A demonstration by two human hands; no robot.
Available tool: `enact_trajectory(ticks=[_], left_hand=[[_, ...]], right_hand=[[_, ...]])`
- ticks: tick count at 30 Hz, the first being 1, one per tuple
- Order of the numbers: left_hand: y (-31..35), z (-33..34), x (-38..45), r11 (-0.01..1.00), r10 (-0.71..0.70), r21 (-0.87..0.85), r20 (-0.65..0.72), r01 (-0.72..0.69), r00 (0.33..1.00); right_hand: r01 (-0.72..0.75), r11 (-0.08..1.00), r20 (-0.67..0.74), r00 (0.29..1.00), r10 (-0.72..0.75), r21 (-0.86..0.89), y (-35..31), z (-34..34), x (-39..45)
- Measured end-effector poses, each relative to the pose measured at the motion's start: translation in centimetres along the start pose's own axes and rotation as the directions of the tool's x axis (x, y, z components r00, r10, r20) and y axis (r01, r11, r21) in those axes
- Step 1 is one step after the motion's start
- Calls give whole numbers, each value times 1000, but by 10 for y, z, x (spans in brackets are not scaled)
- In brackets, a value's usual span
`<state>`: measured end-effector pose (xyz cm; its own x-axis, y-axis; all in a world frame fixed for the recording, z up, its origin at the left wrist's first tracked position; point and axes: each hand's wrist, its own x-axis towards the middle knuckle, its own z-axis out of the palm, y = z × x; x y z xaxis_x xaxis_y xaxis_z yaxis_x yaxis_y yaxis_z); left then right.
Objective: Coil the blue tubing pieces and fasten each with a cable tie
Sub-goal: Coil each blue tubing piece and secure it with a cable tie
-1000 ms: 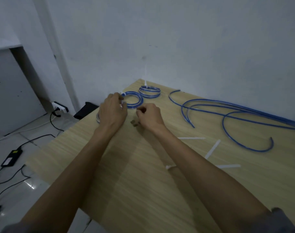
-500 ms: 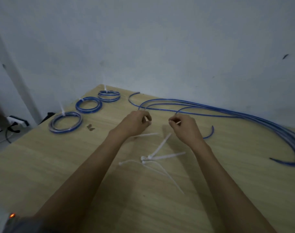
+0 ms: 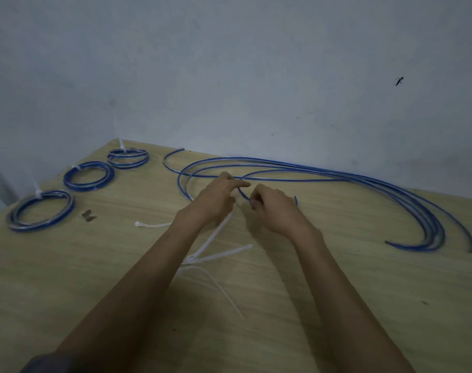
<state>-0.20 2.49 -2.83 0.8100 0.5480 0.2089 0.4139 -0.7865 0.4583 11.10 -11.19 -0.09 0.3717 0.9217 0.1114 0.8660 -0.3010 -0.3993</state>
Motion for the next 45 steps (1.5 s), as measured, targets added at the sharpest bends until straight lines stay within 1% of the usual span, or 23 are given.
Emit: enact_trajectory(ticks=[1, 3, 4, 6, 7, 9, 11, 13, 16, 20, 22, 25, 27, 29, 32, 34, 36, 38, 42, 45], left_hand=[[-2, -1, 3, 1000, 20, -23, -48, -21, 999], [-4, -5, 8, 996, 44, -73, -193, -60, 980], [-3, -8, 9, 994, 45, -86, -258, -70, 965], [0, -13, 12, 992, 53, -91, -337, -88, 940], [0, -15, 12, 989, 49, -112, -355, -94, 934], [2, -26, 9, 971, -4, -227, -350, -81, 937], [6, -39, 5, 936, -16, -340, -305, -93, 952], [14, -51, 0, 890, 12, -439, -249, -124, 968], [23, -63, -4, 819, 21, -552, -242, -155, 970], [34, -74, -8, 722, -53, -678, -253, -138, 966], [36, -80, -10, 670, -92, -729, -267, -139, 959], [37, -90, -11, 598, -180, -791, -288, -128, 941], [40, -94, -10, 508, -282, -856, -268, -94, 921], [42, -95, -8, 402, -364, -914, -218, -59, 905], [45, -93, -6, 244, -382, -970, -104, -9, 918], [47, -91, -5, 175, -376, -984, -52, 16, 925], [47, -88, -4, 154, -363, -987, -23, 35, 932], [47, -86, -3, 150, -343, -987, 4, 58, 939], [50, -84, -4, 135, -262, -988, 37, 75, 964], [54, -84, -6, 144, -188, -989, 15, 42, 982]], right_hand=[[19, 993, -13, 1000, -18, 113, 0, -7, 0], [94, 943, -72, 995, -74, 319, -3, -21, -3], [135, 909, -119, 988, -95, 394, -5, -27, -4], [207, 846, -244, 965, -94, 491, -7, -35, -5], [234, 823, -313, 947, -73, 517, -7, -38, -4], [258, 796, -420, 908, -5, 548, -2, -41, -1], [253, 774, -463, 884, 59, 580, 4, -43, -2], [254, 746, -463, 882, 82, 616, 9, -45, -3], [236, 764, -452, 888, 81, 601, 19, -44, -2], [210, 816, -498, 861, 107, 538, 32, -43, -1], [195, 807, -504, 852, 143, 558, 36, -43, -1], [186, 777, -481, 861, 166, 601, 37, -45, -2], [184, 752, -444, 882, 158, 632, 35, -44, -3], [170, 731, -388, 911, 140, 661, 31, -40, -2], [148, 720, -335, 934, 123, 677, 22, -32, 0], [145, 698, -322, 938, 129, 701, 18, -27, 2], [132, 686, -296, 947, 126, 715, 17, -27, 1], [136, 722, -289, 953, 91, 678, 17, -28, 1], [198, 786, -399, 914, 66, 585, 15, -32, -1], [246, 826, -464, 886, 21, 507, 8, -37, -2]])
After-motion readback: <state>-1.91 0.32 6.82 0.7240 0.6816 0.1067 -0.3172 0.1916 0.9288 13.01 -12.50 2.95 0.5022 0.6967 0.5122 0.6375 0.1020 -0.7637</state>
